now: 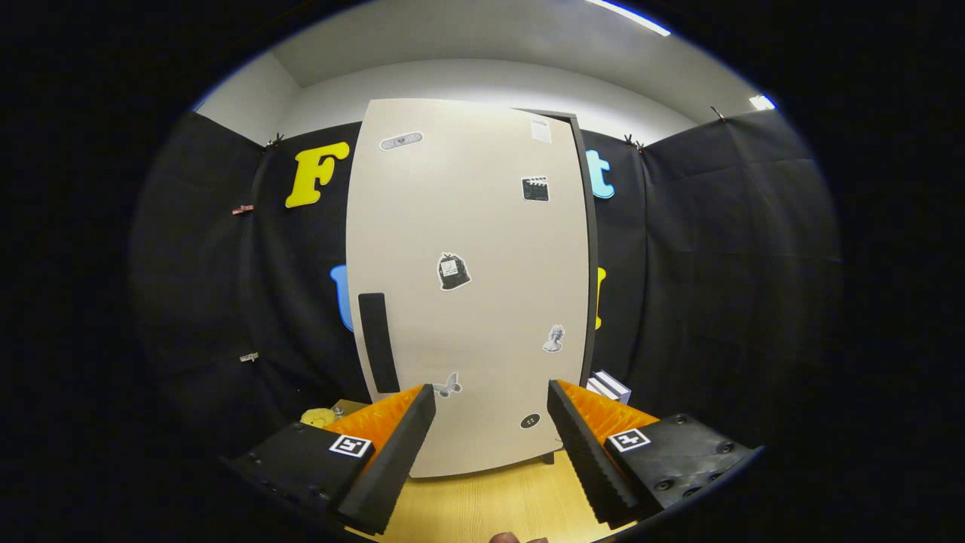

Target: Open the shoe cabinet door, grab the shoes and put them into the shoe cabinet, then close the shoe cabinet door.

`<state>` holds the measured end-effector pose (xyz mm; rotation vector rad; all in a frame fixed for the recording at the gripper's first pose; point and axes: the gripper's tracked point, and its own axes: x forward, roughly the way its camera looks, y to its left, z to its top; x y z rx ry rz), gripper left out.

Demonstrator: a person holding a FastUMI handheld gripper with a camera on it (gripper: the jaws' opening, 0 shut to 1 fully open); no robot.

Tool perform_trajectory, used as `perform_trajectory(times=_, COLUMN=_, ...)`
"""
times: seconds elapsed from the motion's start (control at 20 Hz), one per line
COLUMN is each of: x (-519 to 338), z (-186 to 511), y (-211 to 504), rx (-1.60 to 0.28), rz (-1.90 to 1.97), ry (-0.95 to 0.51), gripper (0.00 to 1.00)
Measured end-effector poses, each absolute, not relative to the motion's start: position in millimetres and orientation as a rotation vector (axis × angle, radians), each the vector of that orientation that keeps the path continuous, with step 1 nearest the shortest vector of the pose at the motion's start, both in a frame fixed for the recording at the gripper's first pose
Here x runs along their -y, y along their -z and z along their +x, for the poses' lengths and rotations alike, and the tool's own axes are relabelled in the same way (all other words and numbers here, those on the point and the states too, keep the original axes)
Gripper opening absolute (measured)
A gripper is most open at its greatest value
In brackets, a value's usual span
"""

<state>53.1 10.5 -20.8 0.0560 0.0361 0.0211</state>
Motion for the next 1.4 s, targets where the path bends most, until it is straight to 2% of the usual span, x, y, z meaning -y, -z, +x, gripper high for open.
perform_trajectory(times=1.4, x=-15.3, z=51.5, y=12.0, rx=0.009, rz=0.033, ry=-0.049, gripper=0.97)
